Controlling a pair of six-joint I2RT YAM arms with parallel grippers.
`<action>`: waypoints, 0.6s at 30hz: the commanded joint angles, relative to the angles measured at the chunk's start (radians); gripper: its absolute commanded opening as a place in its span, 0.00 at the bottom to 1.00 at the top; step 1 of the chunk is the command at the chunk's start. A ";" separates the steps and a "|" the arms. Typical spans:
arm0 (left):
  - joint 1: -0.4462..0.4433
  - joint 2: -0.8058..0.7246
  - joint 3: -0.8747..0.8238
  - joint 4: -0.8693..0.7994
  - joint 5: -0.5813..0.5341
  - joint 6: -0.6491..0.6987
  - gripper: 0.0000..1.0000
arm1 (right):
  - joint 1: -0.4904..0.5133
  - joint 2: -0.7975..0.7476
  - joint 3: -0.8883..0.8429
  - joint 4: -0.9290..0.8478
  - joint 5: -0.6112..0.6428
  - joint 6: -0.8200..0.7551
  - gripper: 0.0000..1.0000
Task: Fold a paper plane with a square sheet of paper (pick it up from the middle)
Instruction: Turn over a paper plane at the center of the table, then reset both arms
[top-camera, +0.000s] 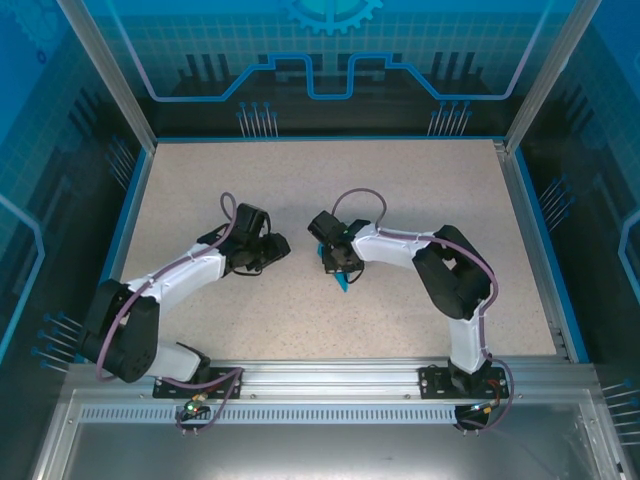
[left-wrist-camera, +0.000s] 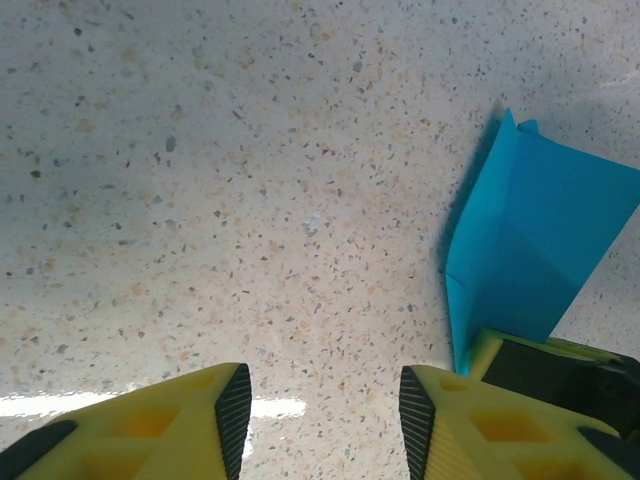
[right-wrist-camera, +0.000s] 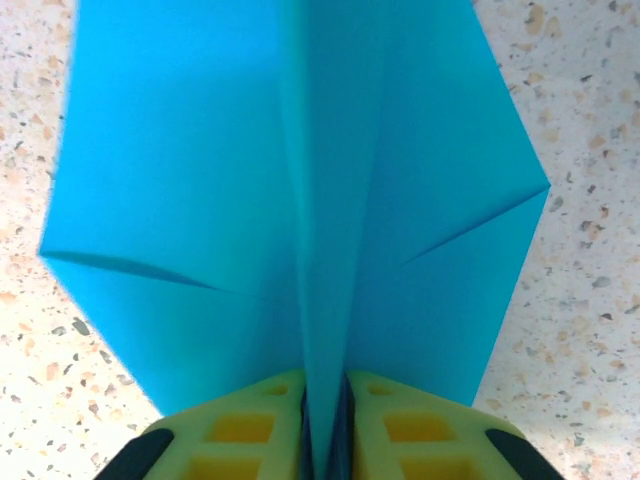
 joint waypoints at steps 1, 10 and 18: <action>0.010 -0.039 -0.017 -0.011 -0.033 0.016 0.47 | 0.008 -0.003 0.021 -0.066 0.001 0.013 0.22; 0.020 -0.134 -0.033 -0.045 -0.192 0.074 0.50 | -0.009 -0.317 -0.023 -0.069 0.074 -0.104 0.46; 0.215 -0.304 -0.131 0.002 -0.512 0.295 0.74 | -0.301 -0.727 -0.348 0.144 0.356 -0.348 0.76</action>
